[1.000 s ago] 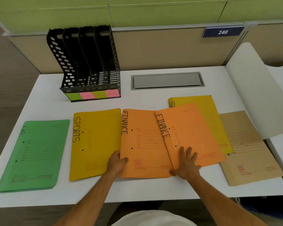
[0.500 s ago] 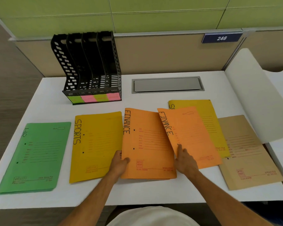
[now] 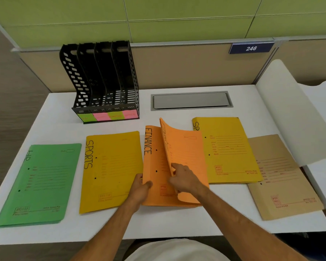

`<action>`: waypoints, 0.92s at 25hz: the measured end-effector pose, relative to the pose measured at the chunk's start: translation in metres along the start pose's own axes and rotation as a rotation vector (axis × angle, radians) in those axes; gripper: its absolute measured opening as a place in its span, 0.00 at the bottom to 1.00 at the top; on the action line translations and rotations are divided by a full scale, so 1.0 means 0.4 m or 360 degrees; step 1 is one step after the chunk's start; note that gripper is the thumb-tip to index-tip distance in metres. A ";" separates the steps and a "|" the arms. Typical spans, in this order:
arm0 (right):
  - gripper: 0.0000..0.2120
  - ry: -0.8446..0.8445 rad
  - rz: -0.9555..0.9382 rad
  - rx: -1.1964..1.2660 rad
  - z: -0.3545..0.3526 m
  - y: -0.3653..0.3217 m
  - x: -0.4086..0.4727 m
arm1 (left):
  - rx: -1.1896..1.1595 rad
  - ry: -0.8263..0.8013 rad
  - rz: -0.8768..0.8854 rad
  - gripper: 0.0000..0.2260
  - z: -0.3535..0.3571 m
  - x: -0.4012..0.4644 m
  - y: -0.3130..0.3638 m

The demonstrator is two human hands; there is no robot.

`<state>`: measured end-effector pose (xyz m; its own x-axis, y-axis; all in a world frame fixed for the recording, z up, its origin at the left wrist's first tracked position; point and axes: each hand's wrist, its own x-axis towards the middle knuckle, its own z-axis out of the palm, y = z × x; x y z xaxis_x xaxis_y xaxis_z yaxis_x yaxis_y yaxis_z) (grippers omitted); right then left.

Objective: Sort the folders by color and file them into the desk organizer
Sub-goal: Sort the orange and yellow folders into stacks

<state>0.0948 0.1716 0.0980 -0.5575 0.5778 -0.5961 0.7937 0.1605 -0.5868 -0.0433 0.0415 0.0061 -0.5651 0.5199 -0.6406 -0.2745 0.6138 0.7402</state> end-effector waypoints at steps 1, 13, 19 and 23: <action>0.27 -0.0039 0.0002 0.0085 0.011 -0.003 0.004 | -0.0027 -0.0012 -0.0009 0.13 0.002 -0.005 0.002; 0.38 -0.0286 -0.0236 0.0092 0.119 0.078 0.077 | -0.0221 -0.0132 -0.0044 0.16 0.011 -0.035 0.008; 0.23 -0.0166 -0.0238 0.0297 0.117 0.144 0.093 | -0.0083 -0.0042 0.0005 0.15 0.008 -0.037 0.004; 0.06 0.0567 -0.0019 0.0611 0.051 0.210 0.093 | -0.0102 0.0072 0.0079 0.15 -0.012 -0.036 0.011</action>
<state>0.1357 0.1902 0.0153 -0.3955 0.8250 -0.4037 0.6039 -0.0976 -0.7911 -0.0402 0.0341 0.0195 -0.6135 0.5203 -0.5940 -0.2935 0.5481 0.7832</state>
